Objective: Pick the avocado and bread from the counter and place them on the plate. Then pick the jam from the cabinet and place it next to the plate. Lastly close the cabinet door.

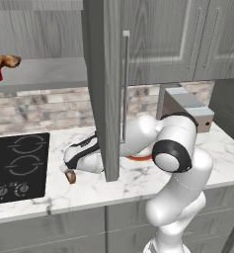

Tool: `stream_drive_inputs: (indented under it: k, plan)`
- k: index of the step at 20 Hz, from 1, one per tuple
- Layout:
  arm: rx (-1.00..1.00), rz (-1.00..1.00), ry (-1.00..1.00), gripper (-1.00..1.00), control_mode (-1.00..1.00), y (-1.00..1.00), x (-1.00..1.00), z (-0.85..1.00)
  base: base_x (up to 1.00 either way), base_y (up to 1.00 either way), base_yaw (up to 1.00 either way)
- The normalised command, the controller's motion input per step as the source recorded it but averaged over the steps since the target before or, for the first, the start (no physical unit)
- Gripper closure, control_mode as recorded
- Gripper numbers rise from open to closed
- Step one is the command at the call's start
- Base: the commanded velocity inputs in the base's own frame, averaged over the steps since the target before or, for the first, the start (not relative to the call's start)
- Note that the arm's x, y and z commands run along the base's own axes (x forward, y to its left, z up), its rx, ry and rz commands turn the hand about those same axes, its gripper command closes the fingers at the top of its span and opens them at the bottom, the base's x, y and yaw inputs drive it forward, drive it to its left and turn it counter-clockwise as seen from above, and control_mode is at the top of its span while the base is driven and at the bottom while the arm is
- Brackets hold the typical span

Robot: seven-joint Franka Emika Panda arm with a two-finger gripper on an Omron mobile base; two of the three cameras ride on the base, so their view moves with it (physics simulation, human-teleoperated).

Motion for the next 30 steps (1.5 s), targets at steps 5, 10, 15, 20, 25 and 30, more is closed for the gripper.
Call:
stream_drive_inputs:
  k: [5, 10, 15, 20, 25, 30]
  plan:
    - [0.0, 0.0, 0.01, -1.0, -1.0, 0.33, -0.12, -0.11, 0.0, 0.0, 0.0]
    - [0.0, -0.01, 0.0, -1.0, -1.0, 0.39, -0.17, 0.02, 0.0, 0.0, 0.0]
    - [0.0, 0.0, -0.01, -1.0, -1.0, 0.11, -0.13, 0.0, 0.0, 0.0, 0.0]
    - [0.0, 0.0, 0.0, -1.0, -1.0, 0.0, -0.26, -0.28, 0.0, 0.0, 0.0]
    - [-0.01, 0.0, 0.0, 1.0, -1.0, 0.0, -0.21, -0.19, 0.0, 0.0, 0.0]
    - [0.01, -0.01, 0.01, 1.0, -1.0, -0.01, 0.0, 0.16, 0.0, 0.0, 0.0]
